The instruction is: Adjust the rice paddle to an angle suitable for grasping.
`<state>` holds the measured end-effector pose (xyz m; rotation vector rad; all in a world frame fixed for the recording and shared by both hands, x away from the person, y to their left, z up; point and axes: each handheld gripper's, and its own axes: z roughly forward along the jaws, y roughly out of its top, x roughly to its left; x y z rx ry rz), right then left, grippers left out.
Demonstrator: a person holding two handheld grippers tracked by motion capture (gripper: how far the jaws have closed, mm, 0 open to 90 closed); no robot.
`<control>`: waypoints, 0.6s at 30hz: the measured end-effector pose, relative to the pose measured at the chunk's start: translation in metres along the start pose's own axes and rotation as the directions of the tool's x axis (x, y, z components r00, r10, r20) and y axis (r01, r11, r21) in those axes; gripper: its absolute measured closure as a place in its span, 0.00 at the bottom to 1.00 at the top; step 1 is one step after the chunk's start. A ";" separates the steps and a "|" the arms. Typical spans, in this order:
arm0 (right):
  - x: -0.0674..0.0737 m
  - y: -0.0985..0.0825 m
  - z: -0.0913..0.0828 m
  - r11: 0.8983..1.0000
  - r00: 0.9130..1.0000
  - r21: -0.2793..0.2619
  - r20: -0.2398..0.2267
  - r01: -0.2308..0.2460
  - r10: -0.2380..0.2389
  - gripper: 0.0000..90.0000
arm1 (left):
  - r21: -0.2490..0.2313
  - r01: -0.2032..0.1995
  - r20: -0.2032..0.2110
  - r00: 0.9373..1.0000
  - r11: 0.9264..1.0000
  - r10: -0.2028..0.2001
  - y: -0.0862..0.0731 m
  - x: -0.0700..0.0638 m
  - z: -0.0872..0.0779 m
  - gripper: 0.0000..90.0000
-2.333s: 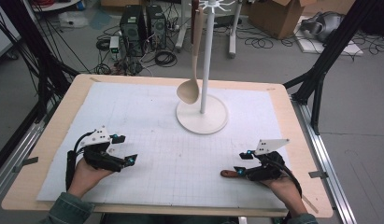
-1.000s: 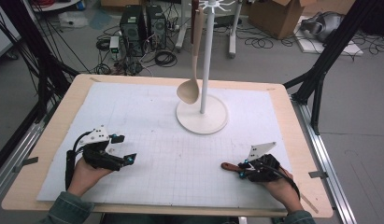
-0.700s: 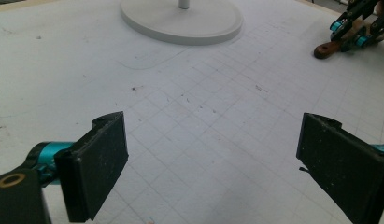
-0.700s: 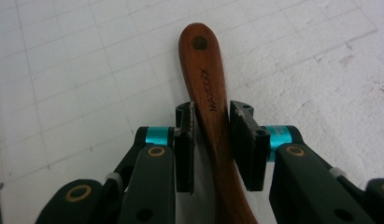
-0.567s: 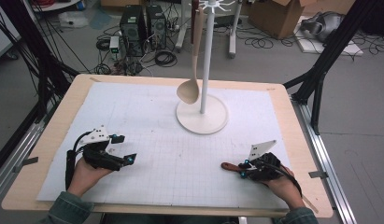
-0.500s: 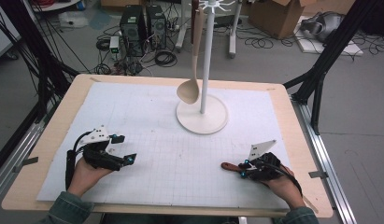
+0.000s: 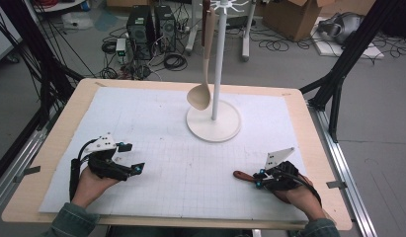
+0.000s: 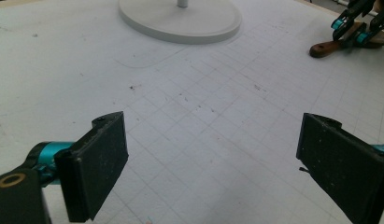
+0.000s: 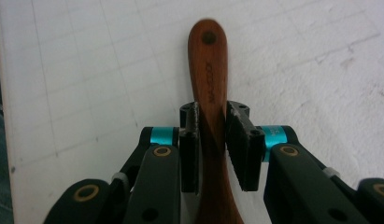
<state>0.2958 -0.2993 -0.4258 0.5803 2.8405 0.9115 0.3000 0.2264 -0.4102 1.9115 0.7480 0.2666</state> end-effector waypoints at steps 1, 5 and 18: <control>0.000 -0.001 0.001 1.000 1.000 0.017 0.000 0.004 -0.004 0.83 | 0.000 0.000 0.000 1.000 1.000 0.000 0.000 0.000 0.000 0.10; -0.002 -0.003 0.001 1.000 1.000 0.009 -0.010 0.000 0.000 0.84 | 0.003 -0.002 0.005 1.000 1.000 0.002 0.000 -0.001 0.001 0.10; -0.002 -0.001 -0.002 1.000 0.999 -0.018 -0.025 0.022 -0.023 0.87 | 0.007 -0.002 0.006 1.000 1.000 0.002 0.000 0.000 0.002 0.10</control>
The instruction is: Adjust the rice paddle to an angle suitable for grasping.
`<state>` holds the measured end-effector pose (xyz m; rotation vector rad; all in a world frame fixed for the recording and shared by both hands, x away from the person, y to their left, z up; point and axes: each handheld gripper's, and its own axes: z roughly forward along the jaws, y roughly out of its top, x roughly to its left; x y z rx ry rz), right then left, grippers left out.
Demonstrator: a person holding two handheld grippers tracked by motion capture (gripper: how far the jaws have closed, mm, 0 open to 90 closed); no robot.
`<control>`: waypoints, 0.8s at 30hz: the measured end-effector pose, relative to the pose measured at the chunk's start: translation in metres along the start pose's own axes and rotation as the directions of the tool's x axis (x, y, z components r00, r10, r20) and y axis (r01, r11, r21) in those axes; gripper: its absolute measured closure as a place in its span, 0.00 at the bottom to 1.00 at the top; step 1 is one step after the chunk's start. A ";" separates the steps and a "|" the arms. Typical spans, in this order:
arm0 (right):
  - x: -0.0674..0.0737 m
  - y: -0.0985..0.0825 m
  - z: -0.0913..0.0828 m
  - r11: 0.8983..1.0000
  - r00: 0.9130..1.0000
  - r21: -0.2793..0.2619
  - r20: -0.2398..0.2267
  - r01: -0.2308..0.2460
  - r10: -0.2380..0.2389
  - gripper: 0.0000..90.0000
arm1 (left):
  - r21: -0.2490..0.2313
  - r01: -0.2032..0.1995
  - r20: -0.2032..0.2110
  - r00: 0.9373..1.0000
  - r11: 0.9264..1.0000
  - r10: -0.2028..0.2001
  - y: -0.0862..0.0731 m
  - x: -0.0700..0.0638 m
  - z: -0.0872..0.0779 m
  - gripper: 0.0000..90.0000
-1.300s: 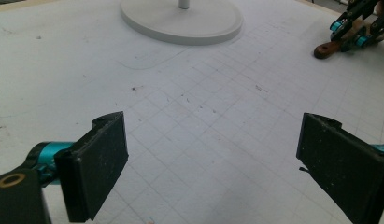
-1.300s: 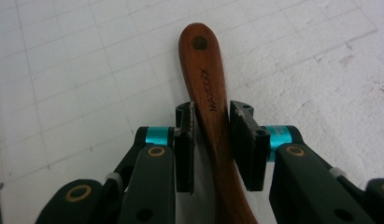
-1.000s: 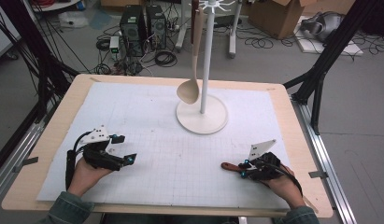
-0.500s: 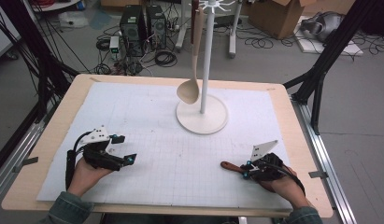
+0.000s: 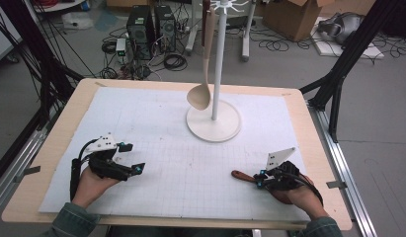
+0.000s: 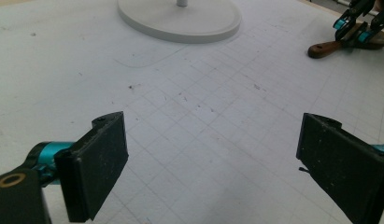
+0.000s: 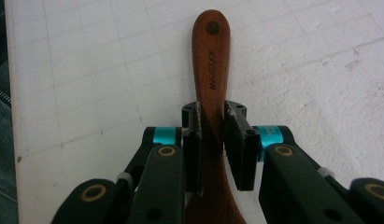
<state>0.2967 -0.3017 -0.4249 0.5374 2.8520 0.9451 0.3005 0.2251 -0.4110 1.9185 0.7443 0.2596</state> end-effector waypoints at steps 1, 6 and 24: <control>0.000 0.000 0.000 1.000 1.000 0.000 0.001 -0.002 0.002 0.87 | -0.001 0.001 0.000 1.000 1.000 -0.001 0.000 0.000 0.000 0.10; 0.001 0.005 0.003 0.999 1.000 -0.020 -0.001 -0.028 0.028 0.78 | -0.001 0.000 -0.001 1.000 1.000 0.000 0.000 0.000 0.000 0.10; 0.003 0.041 0.035 1.000 0.999 0.017 0.030 -0.018 0.018 0.71 | -0.004 0.003 -0.002 1.000 1.000 -0.003 0.000 0.000 -0.001 0.10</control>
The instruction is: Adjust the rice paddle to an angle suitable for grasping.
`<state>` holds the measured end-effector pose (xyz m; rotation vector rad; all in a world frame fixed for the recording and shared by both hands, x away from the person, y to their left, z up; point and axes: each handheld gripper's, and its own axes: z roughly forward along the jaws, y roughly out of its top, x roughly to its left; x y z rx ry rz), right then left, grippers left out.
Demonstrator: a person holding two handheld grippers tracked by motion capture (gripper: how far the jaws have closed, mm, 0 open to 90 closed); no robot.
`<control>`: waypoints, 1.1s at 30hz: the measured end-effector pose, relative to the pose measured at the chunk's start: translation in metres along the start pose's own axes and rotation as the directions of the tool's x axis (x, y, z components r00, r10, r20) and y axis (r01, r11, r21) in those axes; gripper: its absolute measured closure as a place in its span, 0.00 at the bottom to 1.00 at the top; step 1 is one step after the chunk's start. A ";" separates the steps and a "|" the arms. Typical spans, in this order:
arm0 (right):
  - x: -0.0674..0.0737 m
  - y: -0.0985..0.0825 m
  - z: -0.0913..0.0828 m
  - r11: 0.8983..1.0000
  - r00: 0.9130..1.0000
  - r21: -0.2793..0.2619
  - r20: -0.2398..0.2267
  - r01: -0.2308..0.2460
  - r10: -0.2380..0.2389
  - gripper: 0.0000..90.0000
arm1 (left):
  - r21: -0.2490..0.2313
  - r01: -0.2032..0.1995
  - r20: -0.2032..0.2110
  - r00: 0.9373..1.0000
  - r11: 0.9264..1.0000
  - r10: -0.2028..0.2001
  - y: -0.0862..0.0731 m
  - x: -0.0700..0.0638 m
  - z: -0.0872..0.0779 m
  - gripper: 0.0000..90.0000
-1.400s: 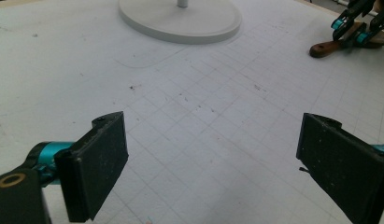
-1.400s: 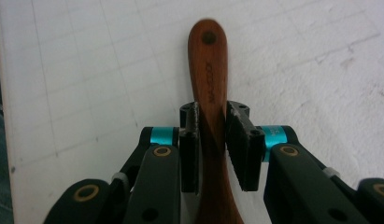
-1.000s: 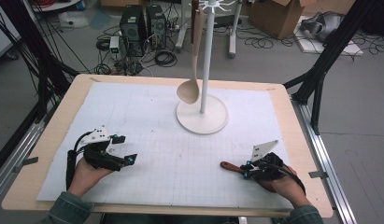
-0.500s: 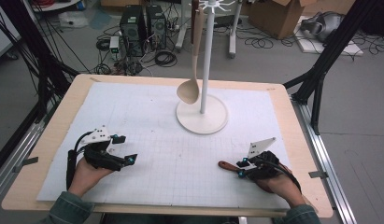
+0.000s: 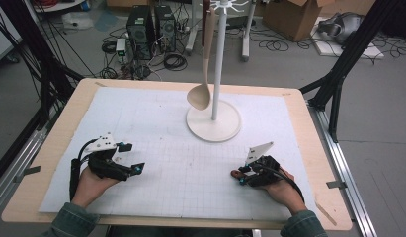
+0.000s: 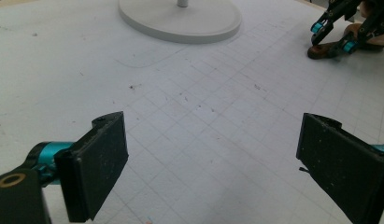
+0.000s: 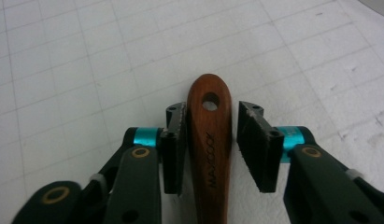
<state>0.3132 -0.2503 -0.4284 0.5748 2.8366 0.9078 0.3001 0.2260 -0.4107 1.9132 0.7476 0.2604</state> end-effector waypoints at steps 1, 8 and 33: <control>0.000 0.001 0.000 1.000 1.000 0.001 0.005 0.001 -0.001 0.71 | 0.000 -0.001 0.000 1.000 1.000 0.001 0.000 0.000 0.000 0.10; 0.002 0.001 0.000 1.000 1.000 0.008 0.010 0.023 -0.023 0.74 | 0.000 -0.003 0.001 1.000 1.000 0.003 0.000 -0.001 0.000 0.10; 0.020 0.061 0.009 0.986 0.993 -0.147 -0.083 0.074 -0.086 0.74 | -0.005 -0.001 0.005 1.000 1.000 0.001 0.001 0.000 -0.001 0.10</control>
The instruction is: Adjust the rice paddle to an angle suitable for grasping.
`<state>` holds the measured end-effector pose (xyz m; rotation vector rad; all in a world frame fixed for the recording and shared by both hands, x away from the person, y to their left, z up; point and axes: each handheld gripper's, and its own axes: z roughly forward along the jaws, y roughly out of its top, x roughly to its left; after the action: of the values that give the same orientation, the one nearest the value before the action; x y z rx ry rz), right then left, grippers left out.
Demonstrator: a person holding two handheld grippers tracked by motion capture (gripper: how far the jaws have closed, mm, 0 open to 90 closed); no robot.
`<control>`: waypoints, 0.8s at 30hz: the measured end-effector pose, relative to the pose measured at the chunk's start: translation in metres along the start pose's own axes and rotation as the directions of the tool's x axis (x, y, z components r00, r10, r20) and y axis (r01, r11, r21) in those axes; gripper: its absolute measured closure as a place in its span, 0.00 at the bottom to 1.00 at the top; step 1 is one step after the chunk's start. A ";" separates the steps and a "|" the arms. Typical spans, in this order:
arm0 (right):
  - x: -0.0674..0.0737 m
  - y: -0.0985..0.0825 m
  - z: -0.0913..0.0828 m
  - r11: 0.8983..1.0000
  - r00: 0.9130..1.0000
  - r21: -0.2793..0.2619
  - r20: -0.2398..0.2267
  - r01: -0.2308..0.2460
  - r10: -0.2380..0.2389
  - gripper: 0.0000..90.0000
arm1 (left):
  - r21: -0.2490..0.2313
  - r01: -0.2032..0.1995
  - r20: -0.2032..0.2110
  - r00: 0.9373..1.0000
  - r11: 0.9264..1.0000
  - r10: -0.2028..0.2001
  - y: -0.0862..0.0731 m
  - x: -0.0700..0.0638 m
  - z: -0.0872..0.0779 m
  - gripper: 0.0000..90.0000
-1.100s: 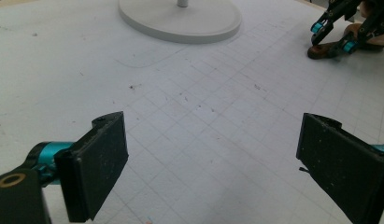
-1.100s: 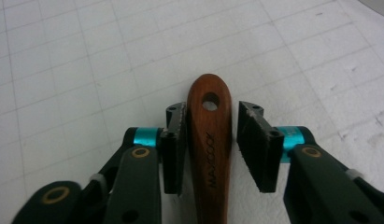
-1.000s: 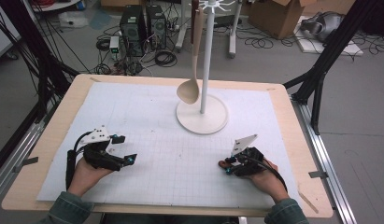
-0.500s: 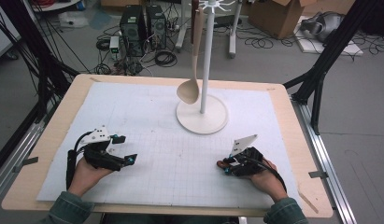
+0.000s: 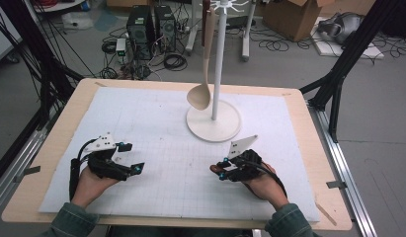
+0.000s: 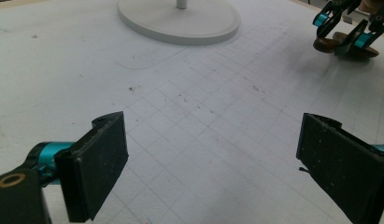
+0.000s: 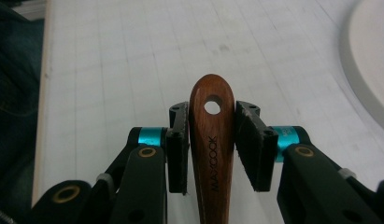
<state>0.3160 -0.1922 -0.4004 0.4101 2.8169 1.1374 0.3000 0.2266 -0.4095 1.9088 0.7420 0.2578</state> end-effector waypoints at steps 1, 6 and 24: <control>0.001 0.004 0.003 1.000 1.000 -0.006 -0.007 0.002 -0.002 0.74 | 0.001 -0.004 0.001 1.000 1.000 0.004 0.000 0.000 0.000 0.10; 0.003 0.024 0.020 1.000 0.999 -0.015 -0.039 0.011 -0.012 0.74 | 0.000 -0.004 0.002 1.000 1.000 0.004 0.000 0.000 0.000 0.10; 0.001 0.051 0.067 1.000 0.997 -0.018 -0.082 -0.002 0.000 0.74 | 0.001 -0.005 0.006 1.000 1.000 0.005 0.000 0.000 0.001 0.10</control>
<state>0.3377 -0.1119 -0.4129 0.3717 2.8738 1.2065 0.3006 0.2264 -0.4096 1.9116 0.7335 0.2553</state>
